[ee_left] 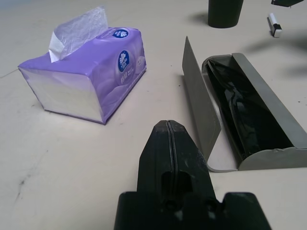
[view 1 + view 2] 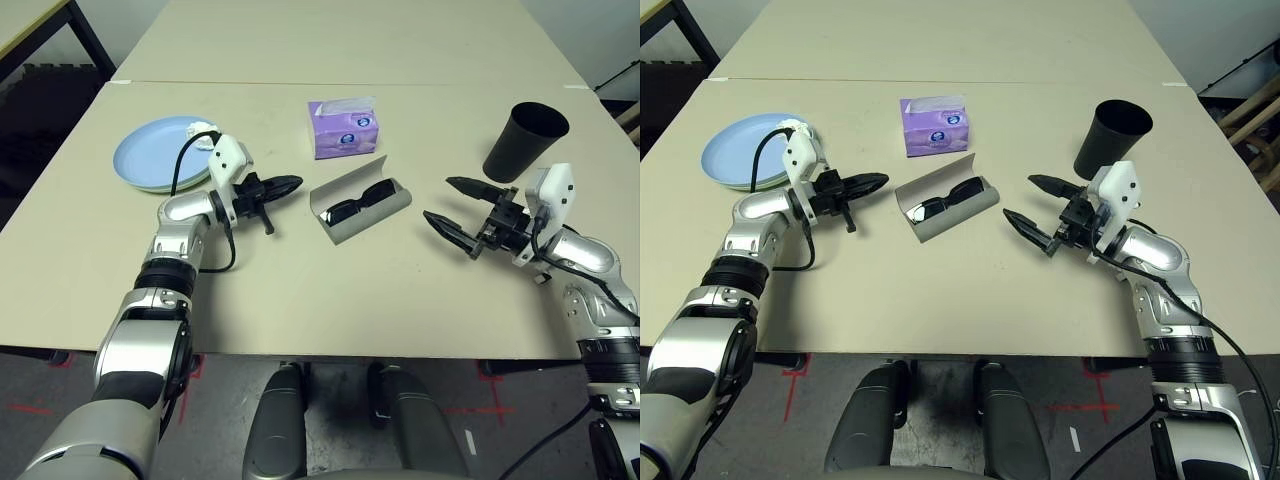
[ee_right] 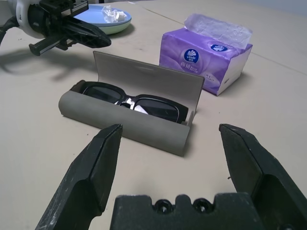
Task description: Organize and tidy the items on the table.
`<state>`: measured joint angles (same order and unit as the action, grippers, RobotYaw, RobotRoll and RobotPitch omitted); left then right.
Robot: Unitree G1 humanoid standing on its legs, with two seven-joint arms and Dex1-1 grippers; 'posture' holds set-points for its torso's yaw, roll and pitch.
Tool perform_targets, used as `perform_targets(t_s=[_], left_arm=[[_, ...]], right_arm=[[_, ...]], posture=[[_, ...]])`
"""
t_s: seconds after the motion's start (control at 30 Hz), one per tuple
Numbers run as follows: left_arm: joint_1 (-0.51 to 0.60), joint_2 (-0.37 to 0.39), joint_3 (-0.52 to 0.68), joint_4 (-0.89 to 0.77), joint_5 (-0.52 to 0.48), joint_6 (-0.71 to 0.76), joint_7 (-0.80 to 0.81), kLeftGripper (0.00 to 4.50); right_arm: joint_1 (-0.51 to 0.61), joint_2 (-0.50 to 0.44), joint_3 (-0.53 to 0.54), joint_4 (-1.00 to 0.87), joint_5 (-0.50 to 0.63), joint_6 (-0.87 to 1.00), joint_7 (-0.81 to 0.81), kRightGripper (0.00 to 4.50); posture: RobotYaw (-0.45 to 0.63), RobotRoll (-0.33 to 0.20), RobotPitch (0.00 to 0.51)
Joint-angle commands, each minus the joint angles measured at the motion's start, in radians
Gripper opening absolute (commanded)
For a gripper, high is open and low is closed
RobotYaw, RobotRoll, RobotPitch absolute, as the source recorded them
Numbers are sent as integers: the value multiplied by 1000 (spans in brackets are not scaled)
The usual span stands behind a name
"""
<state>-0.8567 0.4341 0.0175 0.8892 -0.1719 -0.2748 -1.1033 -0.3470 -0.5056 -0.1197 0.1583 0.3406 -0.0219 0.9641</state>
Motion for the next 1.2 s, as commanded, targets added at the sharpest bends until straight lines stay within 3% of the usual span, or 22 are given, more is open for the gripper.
perform_targets(t_s=[0.03,0.43,0.87,1.2], left_arm=[[-3,-20,-17,7,15,-10,-11,41],[65,-72,-57,-119,-4,53,-78,41],[168,-75,-90,-326,-26,162,-121,41],[185,-74,-97,-387,-32,196,-115,41]], right_arm=[[18,-13,-2,30,1,-28,18,4500],[-1,-9,5,118,-10,-112,49,4500],[-27,0,17,160,-13,-141,60,4500],[-25,5,23,140,-13,-131,51,4500]], posture=[[83,0,210],[79,0,202],[93,0,195],[92,0,194]])
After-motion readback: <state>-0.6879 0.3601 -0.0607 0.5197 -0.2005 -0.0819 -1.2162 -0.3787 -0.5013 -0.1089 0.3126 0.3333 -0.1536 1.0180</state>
